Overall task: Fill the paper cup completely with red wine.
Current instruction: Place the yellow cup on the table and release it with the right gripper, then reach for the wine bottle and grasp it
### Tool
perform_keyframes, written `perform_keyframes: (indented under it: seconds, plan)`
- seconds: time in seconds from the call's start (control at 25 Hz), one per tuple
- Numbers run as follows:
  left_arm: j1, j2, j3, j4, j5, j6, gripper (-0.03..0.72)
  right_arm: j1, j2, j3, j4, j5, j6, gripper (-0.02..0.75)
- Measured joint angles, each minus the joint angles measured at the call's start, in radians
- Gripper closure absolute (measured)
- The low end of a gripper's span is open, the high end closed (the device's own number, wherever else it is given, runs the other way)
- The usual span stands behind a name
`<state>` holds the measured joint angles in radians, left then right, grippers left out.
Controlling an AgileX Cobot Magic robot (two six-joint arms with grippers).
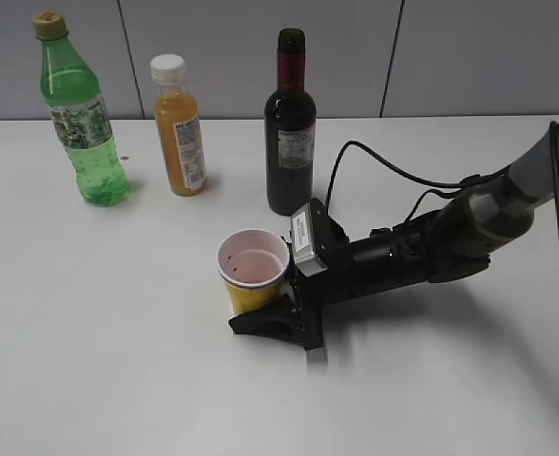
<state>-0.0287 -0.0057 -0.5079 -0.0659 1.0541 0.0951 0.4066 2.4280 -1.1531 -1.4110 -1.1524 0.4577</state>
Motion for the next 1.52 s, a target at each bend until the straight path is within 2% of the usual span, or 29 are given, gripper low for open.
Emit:
perform_keyframes:
  seconds: [0.4, 0.84, 1.24, 1.52]
  plan:
    - [0.000, 0.000, 0.000, 0.000, 0.000, 0.000, 0.169, -0.029, -0.025, -0.004, -0.090, 0.012, 0.047, 0.176]
    - [0.000, 0.000, 0.000, 0.000, 0.000, 0.000, 0.169, -0.083, -0.061, -0.004, -0.252, 0.025, 0.118, 0.176]
    - [0.000, 0.000, 0.000, 0.000, 0.000, 0.000, 0.169, -0.090, -0.072, -0.005, -0.311, 0.035, 0.186, 0.176]
    - [0.000, 0.000, 0.000, 0.000, 0.000, 0.000, 0.169, -0.137, -0.104, -0.005, -0.347, 0.070, 0.211, 0.176]
